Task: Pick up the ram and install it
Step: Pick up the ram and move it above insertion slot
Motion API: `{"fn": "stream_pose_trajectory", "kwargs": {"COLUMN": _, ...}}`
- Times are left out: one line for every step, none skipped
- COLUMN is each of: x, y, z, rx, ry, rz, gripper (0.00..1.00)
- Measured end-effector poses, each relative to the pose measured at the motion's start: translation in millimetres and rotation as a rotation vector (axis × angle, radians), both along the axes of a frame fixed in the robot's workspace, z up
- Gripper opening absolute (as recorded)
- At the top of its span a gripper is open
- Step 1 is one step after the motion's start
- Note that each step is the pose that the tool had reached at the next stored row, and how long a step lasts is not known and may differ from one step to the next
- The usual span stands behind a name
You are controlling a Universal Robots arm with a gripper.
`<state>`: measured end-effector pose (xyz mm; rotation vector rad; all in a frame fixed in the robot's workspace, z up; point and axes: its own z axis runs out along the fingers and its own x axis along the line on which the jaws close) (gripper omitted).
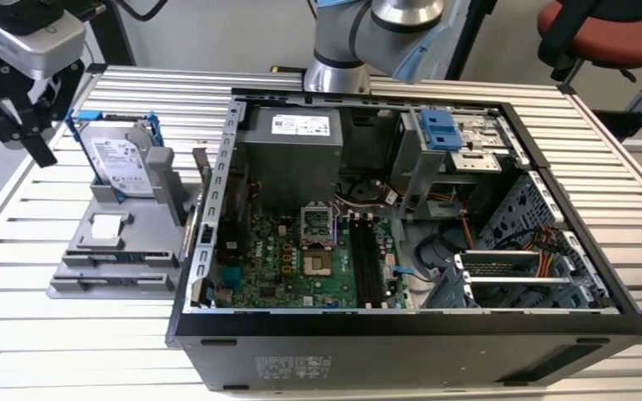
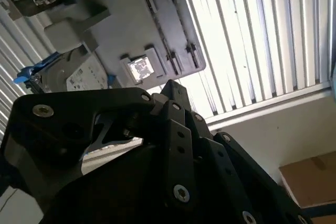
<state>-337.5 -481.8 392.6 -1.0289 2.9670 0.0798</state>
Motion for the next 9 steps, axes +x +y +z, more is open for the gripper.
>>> {"fn": "stream_pose_trajectory", "kwargs": {"x": 0.0, "y": 0.0, "z": 0.0, "rx": 0.0, "ry": 0.0, "rz": 0.018, "gripper": 0.0}}
{"fn": "stream_pose_trajectory", "kwargs": {"x": 0.0, "y": 0.0, "z": 0.0, "rx": 0.0, "ry": 0.0, "rz": 0.037, "gripper": 0.0}}
{"fn": "stream_pose_trajectory", "kwargs": {"x": 0.0, "y": 0.0, "z": 0.0, "rx": 0.0, "ry": 0.0, "rz": 0.055, "gripper": 0.0}}
{"fn": "stream_pose_trajectory", "kwargs": {"x": 0.0, "y": 0.0, "z": 0.0, "rx": 0.0, "ry": 0.0, "rz": 0.073, "gripper": 0.0}}
{"fn": "stream_pose_trajectory", "kwargs": {"x": 0.0, "y": 0.0, "z": 0.0, "rx": 0.0001, "ry": -0.0001, "rz": 0.091, "gripper": 0.0}}
{"fn": "stream_pose_trajectory", "kwargs": {"x": 0.0, "y": 0.0, "z": 0.0, "rx": 0.0, "ry": 0.0, "rz": 0.109, "gripper": 0.0}}
{"fn": "stream_pose_trajectory", "kwargs": {"x": 0.0, "y": 0.0, "z": 0.0, "rx": 0.0001, "ry": -0.0001, "rz": 0.128, "gripper": 0.0}}
{"fn": "stream_pose_trajectory", "kwargs": {"x": 0.0, "y": 0.0, "z": 0.0, "rx": 0.0001, "ry": 0.0, "rz": 0.145, "gripper": 0.0}}
{"fn": "stream_pose_trajectory", "kwargs": {"x": 0.0, "y": 0.0, "z": 0.0, "rx": 0.0001, "ry": 0.0, "rz": 0.165, "gripper": 0.0}}
